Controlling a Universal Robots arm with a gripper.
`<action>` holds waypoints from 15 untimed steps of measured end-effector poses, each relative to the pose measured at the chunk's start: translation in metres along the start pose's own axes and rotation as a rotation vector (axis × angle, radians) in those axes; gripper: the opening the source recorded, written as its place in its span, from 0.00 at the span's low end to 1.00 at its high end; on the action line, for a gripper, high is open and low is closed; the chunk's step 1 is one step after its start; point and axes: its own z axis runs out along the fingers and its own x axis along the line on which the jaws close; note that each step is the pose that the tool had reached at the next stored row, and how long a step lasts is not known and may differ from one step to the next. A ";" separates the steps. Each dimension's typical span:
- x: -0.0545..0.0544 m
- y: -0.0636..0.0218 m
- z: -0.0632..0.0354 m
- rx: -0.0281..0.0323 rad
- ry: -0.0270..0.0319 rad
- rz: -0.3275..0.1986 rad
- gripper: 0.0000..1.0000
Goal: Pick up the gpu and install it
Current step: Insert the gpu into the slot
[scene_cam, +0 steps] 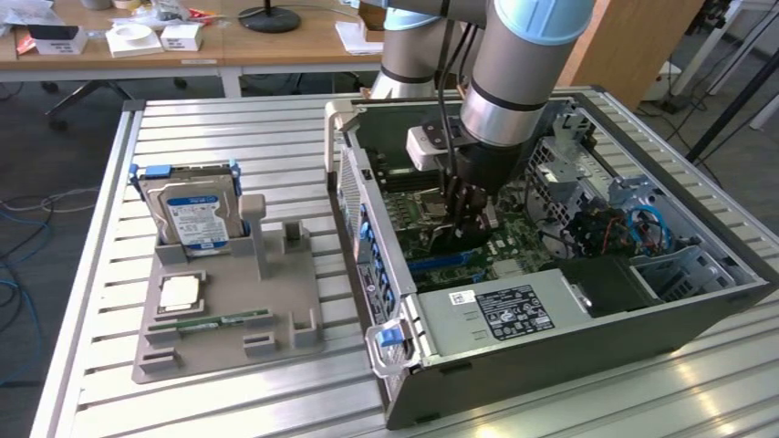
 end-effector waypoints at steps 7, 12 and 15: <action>0.000 0.0000 0.0005 -0.0002 0.0003 0.000 0.26; 0.000 0.0000 0.0011 0.0000 -0.0001 0.000 0.26; 0.000 0.0000 0.0012 -0.0001 0.0002 0.000 0.26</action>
